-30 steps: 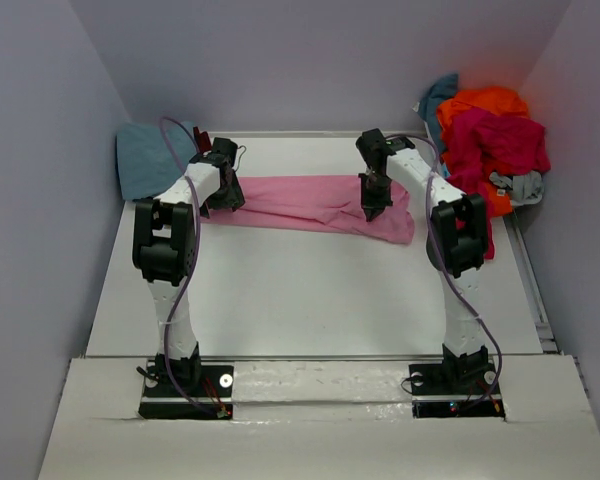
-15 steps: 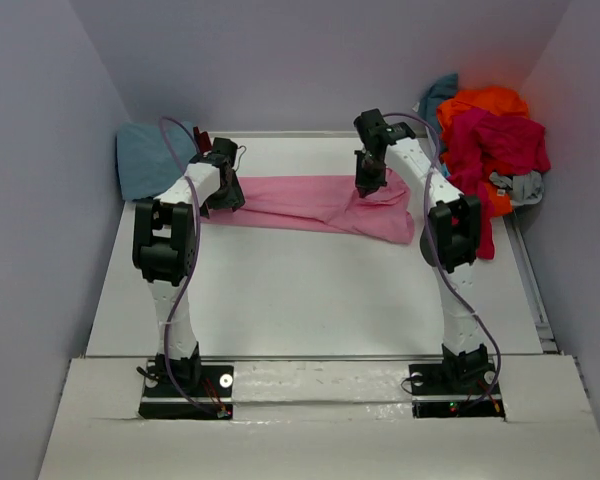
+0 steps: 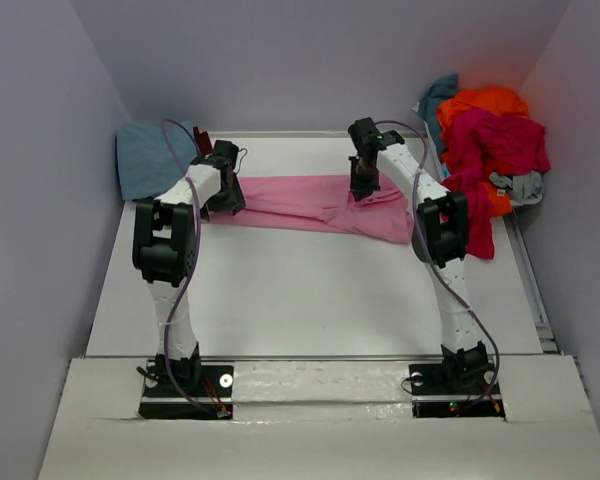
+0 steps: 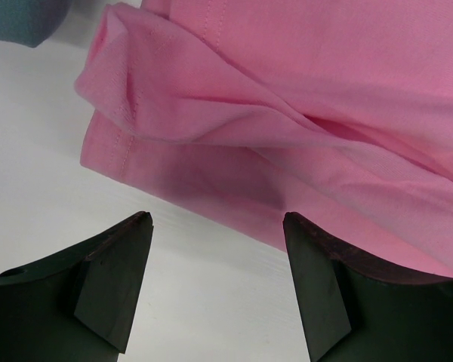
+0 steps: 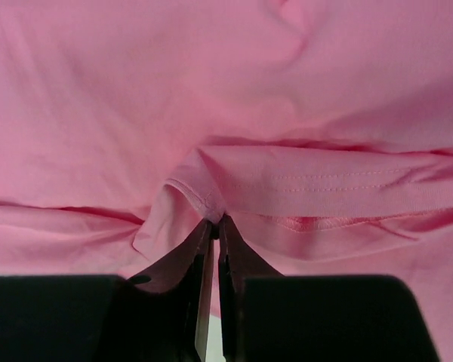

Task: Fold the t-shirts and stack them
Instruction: Fold the tshirt

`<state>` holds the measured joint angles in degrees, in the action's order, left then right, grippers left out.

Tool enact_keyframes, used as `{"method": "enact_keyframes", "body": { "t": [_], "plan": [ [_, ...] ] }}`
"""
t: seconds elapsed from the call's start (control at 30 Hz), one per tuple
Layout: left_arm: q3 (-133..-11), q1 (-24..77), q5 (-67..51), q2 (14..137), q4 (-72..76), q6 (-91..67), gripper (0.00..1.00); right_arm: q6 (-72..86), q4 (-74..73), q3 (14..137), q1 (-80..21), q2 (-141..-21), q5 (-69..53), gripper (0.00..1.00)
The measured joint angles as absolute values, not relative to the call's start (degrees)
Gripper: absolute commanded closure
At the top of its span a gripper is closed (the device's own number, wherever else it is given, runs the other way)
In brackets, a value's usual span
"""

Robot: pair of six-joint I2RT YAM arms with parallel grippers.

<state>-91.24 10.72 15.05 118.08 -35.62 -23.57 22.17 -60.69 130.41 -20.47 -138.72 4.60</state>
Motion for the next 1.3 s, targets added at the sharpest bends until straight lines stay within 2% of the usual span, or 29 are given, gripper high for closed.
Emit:
{"method": "enact_keyframes", "body": {
  "t": [0.07, 0.1, 0.13, 0.33, 0.57, 0.77, 0.9, 1.07, 1.3],
  "plan": [
    [-91.20, 11.07, 15.07, 117.71, -35.64, -23.42, 0.18, 22.15, -59.59, 130.41, -20.47, -138.72, 4.80, 0.63],
    [-91.20, 11.27, 15.03, 117.47, -35.66, -23.42, 0.18, 21.80, -58.67, 130.41, -20.47, -138.72, 5.19, 0.53],
    [-91.20, 11.57, 15.05, 117.19, -35.66, -23.40, 0.18, 21.45, -58.17, 130.41, -20.47, -138.72, 5.39, 0.50],
    [-90.96, 12.91, 15.03, 116.27, -35.53, -23.42, 0.18, 20.69, -55.59, 130.45, -20.47, -138.69, 6.50, 0.45],
    [-90.02, 13.30, 15.00, 116.05, -35.46, -23.44, 0.18, 21.02, -56.45, 130.17, -20.47, -136.70, 9.10, 0.47],
    [-89.58, 13.45, 14.90, 115.74, -35.35, -23.46, 0.18, 23.00, -58.59, 121.45, -20.45, -126.15, 11.05, 0.51],
    [-89.58, 13.47, 14.70, 115.74, -35.35, -23.46, 0.18, 25.26, -59.55, 116.86, -20.45, -121.16, 11.25, 0.57],
    [-89.58, 13.50, 14.59, 115.74, -35.31, -23.46, 0.18, 26.37, -59.42, 110.17, -20.45, -120.40, 10.55, 0.67],
    [-89.58, 13.50, 14.59, 115.74, -35.38, -23.44, 0.18, 27.07, -58.33, 109.43, -20.45, -123.92, 9.76, 0.70]
  ]
}}
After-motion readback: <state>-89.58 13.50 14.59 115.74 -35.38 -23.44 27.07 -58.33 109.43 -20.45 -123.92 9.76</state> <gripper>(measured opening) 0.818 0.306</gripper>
